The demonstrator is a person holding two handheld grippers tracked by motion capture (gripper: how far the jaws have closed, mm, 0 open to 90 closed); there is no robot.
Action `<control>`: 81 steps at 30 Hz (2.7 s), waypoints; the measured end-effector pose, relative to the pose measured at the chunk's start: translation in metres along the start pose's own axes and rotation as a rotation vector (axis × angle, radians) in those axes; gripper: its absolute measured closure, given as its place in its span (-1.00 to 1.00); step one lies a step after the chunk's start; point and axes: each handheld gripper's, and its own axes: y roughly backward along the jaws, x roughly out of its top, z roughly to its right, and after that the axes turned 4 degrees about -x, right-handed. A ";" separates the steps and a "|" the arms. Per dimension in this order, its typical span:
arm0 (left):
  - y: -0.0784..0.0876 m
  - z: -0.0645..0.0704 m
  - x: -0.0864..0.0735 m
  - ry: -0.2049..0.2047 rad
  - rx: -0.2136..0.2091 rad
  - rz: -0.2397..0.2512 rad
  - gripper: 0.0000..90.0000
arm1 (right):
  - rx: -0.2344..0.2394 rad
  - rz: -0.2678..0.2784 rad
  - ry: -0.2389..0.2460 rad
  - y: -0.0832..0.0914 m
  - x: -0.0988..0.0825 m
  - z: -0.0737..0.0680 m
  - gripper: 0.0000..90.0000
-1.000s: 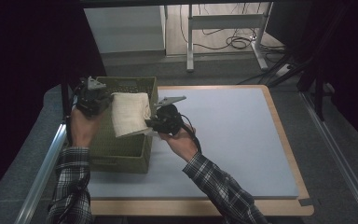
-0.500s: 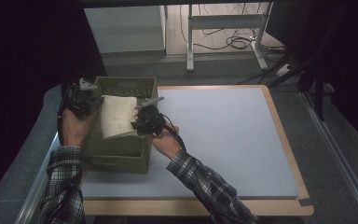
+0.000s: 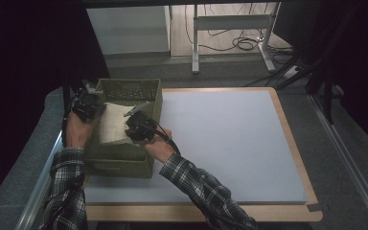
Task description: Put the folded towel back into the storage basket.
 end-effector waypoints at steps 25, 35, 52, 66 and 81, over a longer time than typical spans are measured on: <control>-0.029 0.004 0.001 0.036 -0.041 -0.096 0.28 | -0.024 0.007 0.041 0.004 0.000 0.005 0.30; -0.021 0.007 0.002 0.091 -0.062 -0.045 -0.05 | -0.013 0.055 0.052 0.018 -0.005 0.010 0.00; -0.012 0.016 -0.005 0.162 -0.162 0.038 -0.37 | -0.004 0.080 0.044 0.036 -0.016 0.026 -0.23; -0.011 0.023 -0.008 0.176 -0.200 0.057 -0.62 | 0.006 0.085 0.027 0.050 -0.024 0.038 -0.34; -0.001 0.037 -0.011 0.205 -0.254 0.104 -0.83 | 0.015 0.090 0.022 0.069 -0.035 0.051 -0.48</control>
